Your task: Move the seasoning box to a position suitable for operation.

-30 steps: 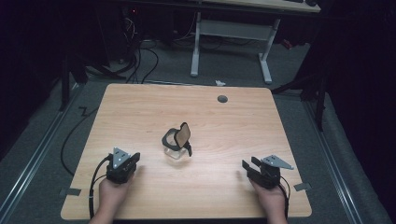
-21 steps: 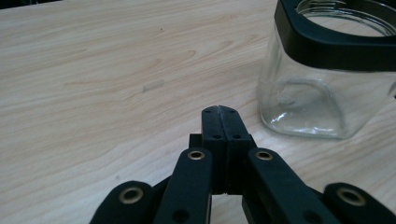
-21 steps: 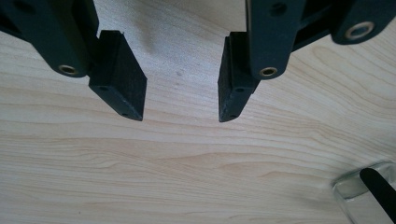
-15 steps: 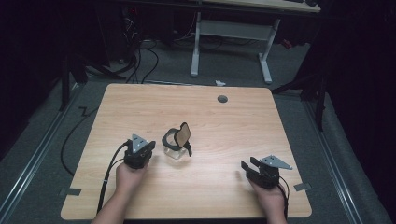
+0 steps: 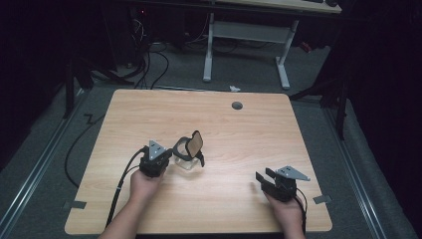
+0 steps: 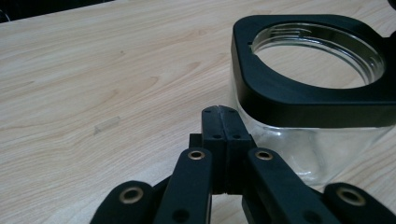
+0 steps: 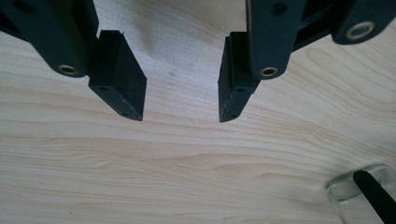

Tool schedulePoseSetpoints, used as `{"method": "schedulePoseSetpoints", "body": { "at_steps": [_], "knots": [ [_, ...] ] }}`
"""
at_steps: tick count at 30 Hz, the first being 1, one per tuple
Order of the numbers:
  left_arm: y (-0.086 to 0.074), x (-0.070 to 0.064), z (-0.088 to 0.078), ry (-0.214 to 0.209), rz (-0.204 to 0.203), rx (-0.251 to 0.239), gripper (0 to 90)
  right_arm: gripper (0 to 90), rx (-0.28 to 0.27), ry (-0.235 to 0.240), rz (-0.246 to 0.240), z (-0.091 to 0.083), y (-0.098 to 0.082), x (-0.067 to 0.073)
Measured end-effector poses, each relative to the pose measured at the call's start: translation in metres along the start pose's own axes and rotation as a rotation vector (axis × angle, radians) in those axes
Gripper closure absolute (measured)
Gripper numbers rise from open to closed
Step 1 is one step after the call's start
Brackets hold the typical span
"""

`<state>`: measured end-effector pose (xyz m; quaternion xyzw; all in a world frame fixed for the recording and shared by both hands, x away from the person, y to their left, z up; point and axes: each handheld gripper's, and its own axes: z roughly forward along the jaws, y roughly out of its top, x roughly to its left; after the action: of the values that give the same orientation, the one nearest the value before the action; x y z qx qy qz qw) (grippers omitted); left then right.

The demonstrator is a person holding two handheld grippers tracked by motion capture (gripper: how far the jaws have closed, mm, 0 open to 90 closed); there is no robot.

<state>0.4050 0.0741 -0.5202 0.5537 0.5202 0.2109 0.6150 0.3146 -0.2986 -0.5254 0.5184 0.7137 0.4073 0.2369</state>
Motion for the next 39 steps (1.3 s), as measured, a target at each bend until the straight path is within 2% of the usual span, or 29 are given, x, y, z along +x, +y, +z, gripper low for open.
{"method": "schedulePoseSetpoints", "body": {
  "at_steps": [4,7,11,15,17,19,22,25,28,31,35,37,39],
  "knots": [
    [-0.002,-0.004,-0.006,-0.013,0.002,0.002,90.0,52.2,0.001,0.002,-0.001,0.0,0.0,0.0],
    [-0.004,-0.013,-0.015,-0.03,-0.004,0.003,90.0,52.2,-0.001,0.003,0.002,0.001,-0.001,0.0],
    [-0.012,-0.035,-0.027,-0.074,-0.002,0.017,90.0,52.2,0.0,0.007,0.006,0.001,-0.001,-0.001],
    [-0.022,-0.06,-0.031,-0.13,0.01,0.04,90.0,52.2,-0.006,0.009,0.011,0.0,0.0,-0.001],
    [-0.025,-0.065,-0.033,-0.135,0.017,0.036,90.0,52.2,-0.009,0.008,0.006,-0.001,0.0,-0.001],
    [-0.026,-0.061,-0.035,-0.119,0.015,0.031,90.0,52.2,-0.013,0.005,0.009,-0.003,0.0,-0.001],
    [-0.023,-0.045,-0.034,-0.075,-0.017,0.016,90.0,52.2,-0.018,0.001,0.014,-0.005,0.0,-0.002],
    [-0.018,-0.031,-0.025,-0.025,-0.025,0.01,90.0,52.2,-0.02,0.0,0.013,-0.005,0.0,-0.003],
    [-0.016,-0.025,-0.014,-0.004,-0.02,0.013,90.0,52.2,-0.017,0.001,0.014,-0.004,0.0,-0.003],
    [-0.016,-0.026,-0.009,-0.007,-0.027,0.009,90.0,52.2,-0.019,-0.002,0.015,-0.004,0.0,-0.002],
    [-0.018,-0.032,-0.011,-0.022,-0.022,0.02,90.0,52.2,-0.019,-0.004,0.017,-0.005,0.0,-0.003],
    [-0.02,-0.038,-0.013,-0.035,-0.021,0.023,90.0,52.2,-0.019,-0.005,0.014,-0.005,0.0,-0.004],
    [-0.023,-0.048,-0.015,-0.065,-0.022,0.031,90.0,52.2,-0.02,-0.006,0.016,-0.005,0.0,-0.005]
  ]
}}
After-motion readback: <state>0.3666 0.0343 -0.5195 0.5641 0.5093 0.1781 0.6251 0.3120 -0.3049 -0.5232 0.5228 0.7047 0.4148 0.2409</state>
